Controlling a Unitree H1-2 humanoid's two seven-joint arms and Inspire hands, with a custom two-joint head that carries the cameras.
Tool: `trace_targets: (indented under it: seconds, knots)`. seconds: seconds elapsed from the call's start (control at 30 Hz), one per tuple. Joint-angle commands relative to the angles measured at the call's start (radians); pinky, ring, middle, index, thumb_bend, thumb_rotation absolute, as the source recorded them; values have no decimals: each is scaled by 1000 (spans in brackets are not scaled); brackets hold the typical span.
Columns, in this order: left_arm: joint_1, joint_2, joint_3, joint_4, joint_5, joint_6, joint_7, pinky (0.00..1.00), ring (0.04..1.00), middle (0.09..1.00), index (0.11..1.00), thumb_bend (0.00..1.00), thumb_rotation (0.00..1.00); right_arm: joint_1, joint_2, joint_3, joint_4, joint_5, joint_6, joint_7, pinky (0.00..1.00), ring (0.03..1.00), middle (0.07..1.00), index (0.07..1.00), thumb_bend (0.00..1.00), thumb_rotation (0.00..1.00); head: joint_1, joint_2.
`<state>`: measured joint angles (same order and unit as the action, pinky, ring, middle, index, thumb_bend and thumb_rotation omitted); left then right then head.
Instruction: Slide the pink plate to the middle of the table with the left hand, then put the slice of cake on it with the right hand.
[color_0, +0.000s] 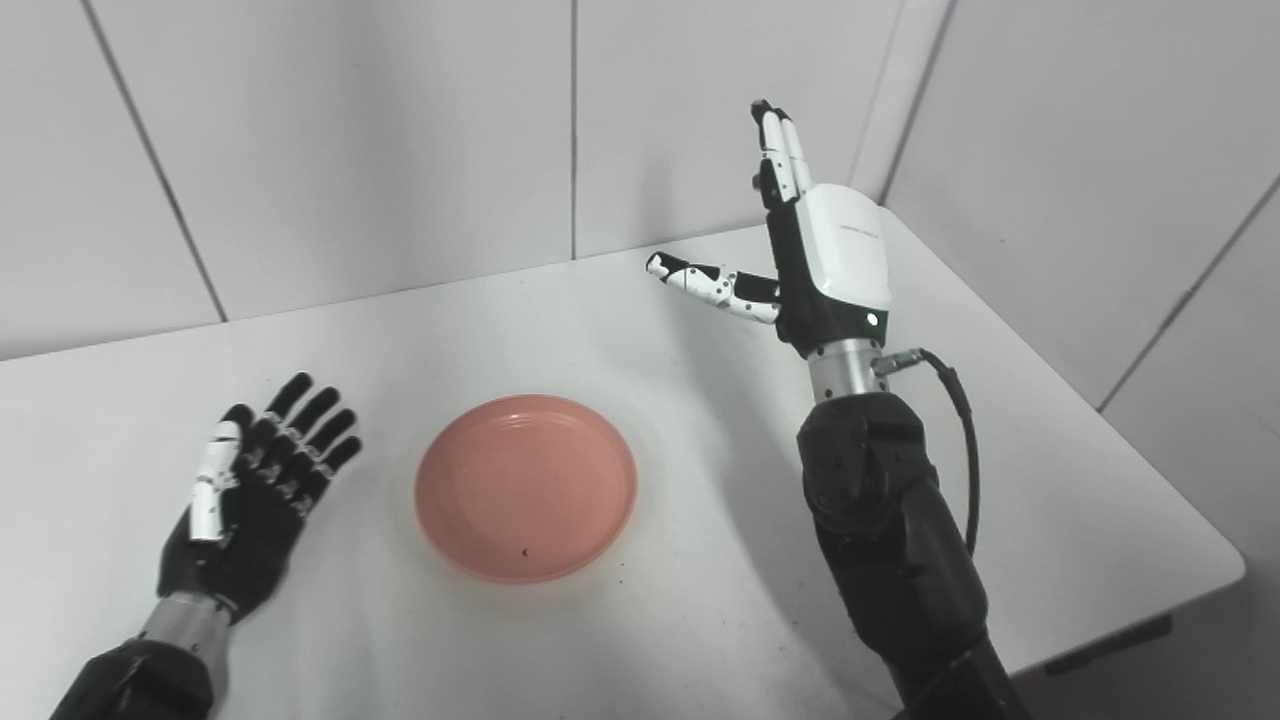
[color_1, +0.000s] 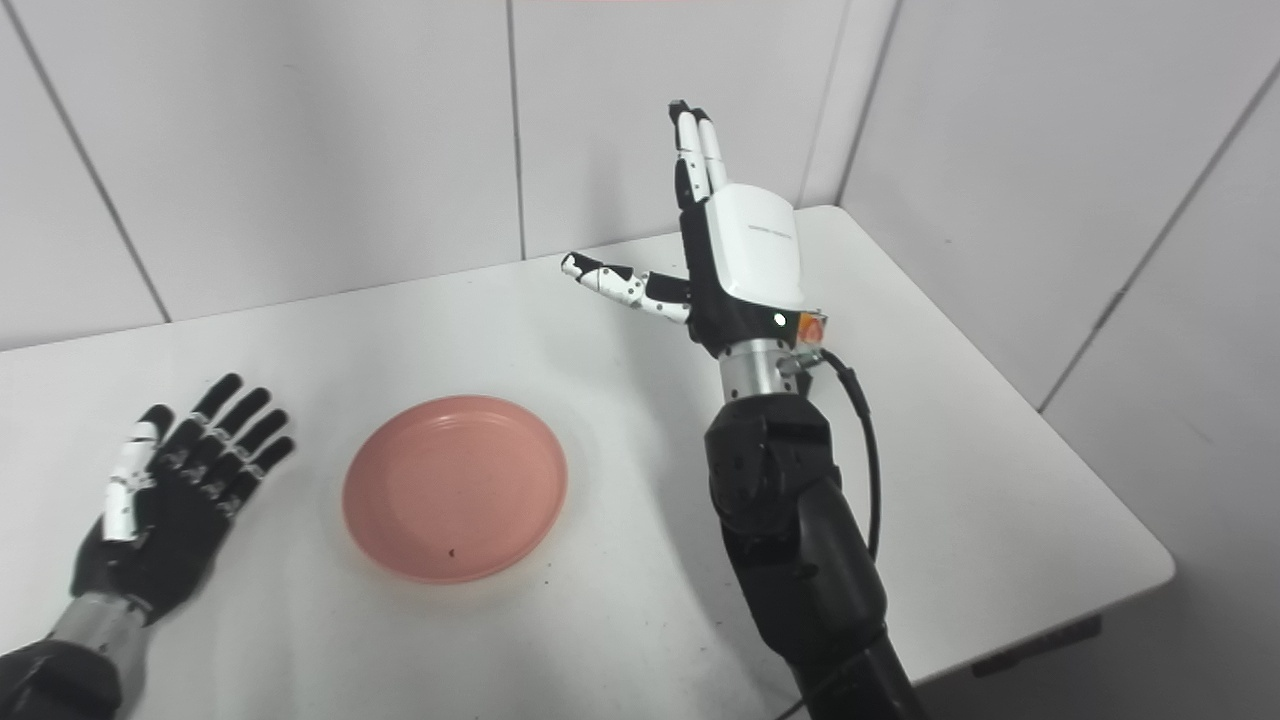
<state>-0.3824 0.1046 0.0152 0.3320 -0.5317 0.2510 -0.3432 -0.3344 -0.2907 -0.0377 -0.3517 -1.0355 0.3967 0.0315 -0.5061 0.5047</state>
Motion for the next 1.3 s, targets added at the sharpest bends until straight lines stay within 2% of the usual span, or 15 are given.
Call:
trace_targets:
  seconds: [0.0,0.1,0.33,0.43,0.5,0.63,0.77,0.97,1.07,1.27]
  knots:
    - [44,25,-5,74,59,30,14,884,891,903,898,418,993,-46,-31,-23,-33,-65,48,27,541,805,960,988,864,692,-9,-2]
    - [41,28,1,89,67,22,8,866,880,894,887,423,975,-54,-35,-59,-32,-112,71,73,544,796,940,970,860,667,-15,-4]
    - [29,36,15,136,67,1,-13,866,875,891,889,416,962,-67,-28,-170,-12,-245,73,214,462,741,901,928,857,579,-37,-12]
    - [28,37,20,139,70,-1,-14,844,859,877,874,421,919,-60,-41,-193,6,-251,73,237,466,744,891,902,861,563,-41,-12]
    - [26,39,21,149,70,-5,-18,862,871,887,885,415,934,-56,-51,-204,18,-241,72,244,469,754,893,895,858,550,-41,-12]
    - [21,44,22,173,72,-26,-35,851,863,878,878,419,937,-42,-89,-214,49,-212,70,249,496,765,883,880,846,529,-29,-12]
    - [21,46,25,163,72,-27,-33,833,848,867,861,449,858,-35,-114,-220,88,-181,71,253,514,771,875,864,851,546,-34,-10]
    - [22,50,26,153,76,-20,-30,849,864,880,872,443,891,-32,-142,-213,137,-113,69,229,507,747,854,864,861,570,-35,-6]
    - [26,50,26,134,81,-10,-21,825,846,866,858,456,856,-41,-167,-194,177,-90,68,225,508,751,856,863,859,594,-37,2]
    - [30,50,31,116,83,0,-21,836,856,876,869,441,884,-66,-212,-149,256,-51,69,228,541,771,859,865,857,595,-37,11]
